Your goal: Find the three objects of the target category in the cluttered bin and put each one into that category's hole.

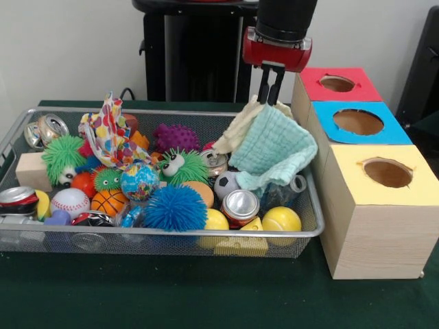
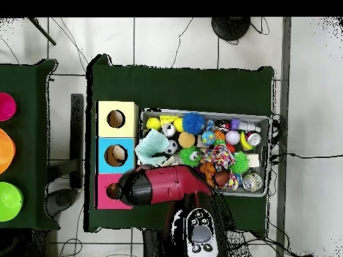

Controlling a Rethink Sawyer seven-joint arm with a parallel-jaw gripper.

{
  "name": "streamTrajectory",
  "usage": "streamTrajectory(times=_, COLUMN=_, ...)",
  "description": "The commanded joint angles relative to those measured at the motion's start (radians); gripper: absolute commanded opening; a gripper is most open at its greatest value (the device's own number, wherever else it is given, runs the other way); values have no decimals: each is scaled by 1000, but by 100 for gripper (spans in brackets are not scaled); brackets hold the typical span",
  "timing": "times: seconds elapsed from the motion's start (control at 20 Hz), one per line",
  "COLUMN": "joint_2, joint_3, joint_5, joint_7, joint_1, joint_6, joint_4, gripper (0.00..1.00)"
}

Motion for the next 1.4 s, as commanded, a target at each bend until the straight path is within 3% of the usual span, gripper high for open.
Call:
streamTrajectory(times=0.05, joint_2=52, joint_3=-14, joint_5=27, joint_7=168, joint_1=10, joint_6=-53, joint_4=23, gripper=0)
streamTrajectory(times=0.35, joint_2=47, joint_3=-23, joint_5=24, joint_7=166, joint_1=16, joint_6=-81, joint_4=27, gripper=0)
streamTrajectory(times=0.4, joint_2=45, joint_3=-16, joint_5=28, joint_7=155, joint_1=9, joint_6=-91, joint_4=33, gripper=100)
streamTrajectory(times=1.1, joint_2=22, joint_3=-3, joint_5=56, joint_7=109, joint_1=3, joint_6=43, joint_4=-1, gripper=100)
streamTrajectory(times=1.4, joint_2=31, joint_3=44, joint_5=36, joint_7=-52, joint_1=-77, joint_6=208, joint_4=-156, gripper=100)
